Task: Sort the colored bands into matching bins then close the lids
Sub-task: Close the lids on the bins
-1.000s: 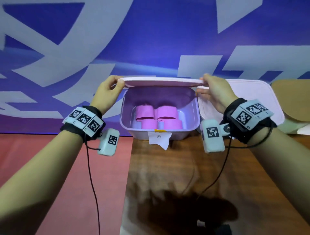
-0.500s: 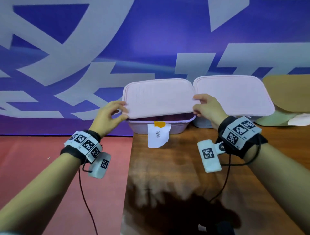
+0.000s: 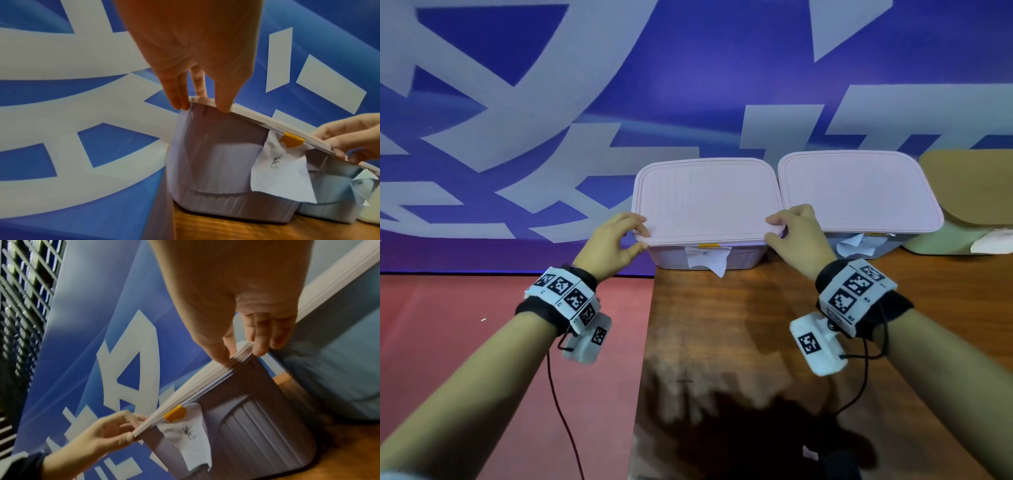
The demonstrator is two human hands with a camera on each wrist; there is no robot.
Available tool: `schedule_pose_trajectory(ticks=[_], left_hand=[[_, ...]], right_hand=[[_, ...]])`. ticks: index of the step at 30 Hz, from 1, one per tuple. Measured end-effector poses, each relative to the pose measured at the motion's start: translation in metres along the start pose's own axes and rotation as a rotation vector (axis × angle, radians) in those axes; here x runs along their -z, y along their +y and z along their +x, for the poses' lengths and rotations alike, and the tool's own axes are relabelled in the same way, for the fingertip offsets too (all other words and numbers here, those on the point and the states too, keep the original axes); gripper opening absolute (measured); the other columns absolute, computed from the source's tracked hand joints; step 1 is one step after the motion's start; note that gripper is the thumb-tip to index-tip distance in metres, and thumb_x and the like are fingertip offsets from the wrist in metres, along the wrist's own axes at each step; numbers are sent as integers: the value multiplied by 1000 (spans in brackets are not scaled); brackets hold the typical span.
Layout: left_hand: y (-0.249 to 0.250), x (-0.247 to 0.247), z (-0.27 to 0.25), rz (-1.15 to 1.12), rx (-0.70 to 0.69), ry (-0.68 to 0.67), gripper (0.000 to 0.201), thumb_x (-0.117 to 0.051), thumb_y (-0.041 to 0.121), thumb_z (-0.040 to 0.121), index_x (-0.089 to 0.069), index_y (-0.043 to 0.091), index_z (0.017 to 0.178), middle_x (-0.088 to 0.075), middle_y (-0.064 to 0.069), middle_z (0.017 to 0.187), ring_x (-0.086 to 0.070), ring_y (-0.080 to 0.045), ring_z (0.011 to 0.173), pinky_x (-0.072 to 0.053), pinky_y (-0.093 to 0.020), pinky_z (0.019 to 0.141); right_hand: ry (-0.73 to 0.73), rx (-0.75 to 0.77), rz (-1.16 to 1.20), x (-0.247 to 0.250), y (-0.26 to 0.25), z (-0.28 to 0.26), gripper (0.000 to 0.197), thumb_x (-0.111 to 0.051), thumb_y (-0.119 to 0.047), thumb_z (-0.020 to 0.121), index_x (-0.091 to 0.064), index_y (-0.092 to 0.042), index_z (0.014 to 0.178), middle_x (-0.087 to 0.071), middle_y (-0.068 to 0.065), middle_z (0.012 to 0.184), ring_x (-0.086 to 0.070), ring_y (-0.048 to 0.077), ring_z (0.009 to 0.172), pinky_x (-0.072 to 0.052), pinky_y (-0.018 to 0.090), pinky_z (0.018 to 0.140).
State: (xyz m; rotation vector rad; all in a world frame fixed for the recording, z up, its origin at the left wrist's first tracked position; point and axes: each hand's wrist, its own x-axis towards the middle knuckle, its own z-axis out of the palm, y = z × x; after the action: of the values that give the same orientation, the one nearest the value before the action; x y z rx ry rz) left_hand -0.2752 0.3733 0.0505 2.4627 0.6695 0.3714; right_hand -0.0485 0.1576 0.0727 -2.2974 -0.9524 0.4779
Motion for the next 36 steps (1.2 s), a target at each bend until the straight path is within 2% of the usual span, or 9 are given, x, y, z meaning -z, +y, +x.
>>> schedule_pose_trajectory(ticks=[5, 7, 9, 12, 14, 18, 29, 33, 36], left_hand=[[2, 0, 0, 41, 2, -42, 19, -73, 20, 79, -62, 8, 89, -56, -6, 118, -50, -24, 110, -33, -23, 92], [7, -1, 4, 107, 69, -24, 36, -57, 50, 77, -59, 15, 83, -56, 4, 110, -43, -17, 106, -32, -26, 88], [13, -2, 14, 175, 129, -7, 51, -39, 60, 72, -60, 14, 81, -54, 4, 102, -39, -17, 103, -33, -29, 87], [27, -10, 29, 269, 54, 14, 61, -32, 59, 73, -64, 12, 93, -57, -7, 107, -45, -29, 111, -35, -37, 94], [38, -20, 41, 284, 10, -11, 67, -30, 60, 75, -60, 15, 115, -53, -8, 130, -39, -30, 128, -27, -42, 105], [48, -42, 56, 373, 158, -159, 65, -31, 60, 90, -21, 32, 148, -6, 1, 159, -2, -22, 146, -1, -46, 116], [41, -43, 76, 423, 210, -190, 64, -31, 58, 93, -9, 36, 149, 2, 2, 159, 3, -21, 146, 2, -45, 116], [41, -44, 83, 455, 191, -210, 65, -31, 58, 92, -7, 37, 149, 3, 2, 159, 5, -21, 146, 3, -45, 116], [42, -45, 87, 467, 189, -202, 64, -31, 58, 92, -6, 40, 148, 5, 0, 159, 5, -22, 146, 3, -46, 116]], right_hand=[[23, 125, -109, -1, 12, -10, 11, -66, -15, 83, -65, -11, 94, -45, 3, 113, -48, 19, 100, -47, 37, 87], [38, 153, -146, -1, 13, -10, 9, -66, -15, 83, -66, -10, 91, -48, 4, 112, -44, 20, 105, -47, 40, 85], [46, 166, -176, -2, 12, -8, 10, -66, -15, 84, -66, -10, 92, -49, 4, 112, -43, 21, 107, -46, 39, 84], [34, 179, -238, 0, 10, -5, 11, -64, -16, 85, -65, -11, 94, -50, 4, 112, -41, 21, 109, -42, 35, 85], [28, 187, -279, 1, 10, -4, 11, -63, -17, 86, -65, -12, 95, -50, 4, 113, -41, 22, 109, -40, 34, 87], [-5, 205, -316, 4, 8, -1, 12, -60, -19, 85, -64, -15, 95, -51, 2, 113, -42, 23, 110, -33, 32, 90], [264, 328, -157, 15, -48, 75, 39, -41, -21, 94, -48, -10, 131, -44, 8, 139, -35, 26, 130, -23, 35, 109], [19, 212, -495, -31, -18, 71, 58, -23, -43, 95, -16, -22, 149, -10, 5, 158, -9, 24, 145, -4, 46, 116], [-27, 153, -498, -40, -7, 77, 60, -25, -45, 96, -10, -23, 150, -6, 4, 158, -6, 22, 146, -1, 45, 116]])
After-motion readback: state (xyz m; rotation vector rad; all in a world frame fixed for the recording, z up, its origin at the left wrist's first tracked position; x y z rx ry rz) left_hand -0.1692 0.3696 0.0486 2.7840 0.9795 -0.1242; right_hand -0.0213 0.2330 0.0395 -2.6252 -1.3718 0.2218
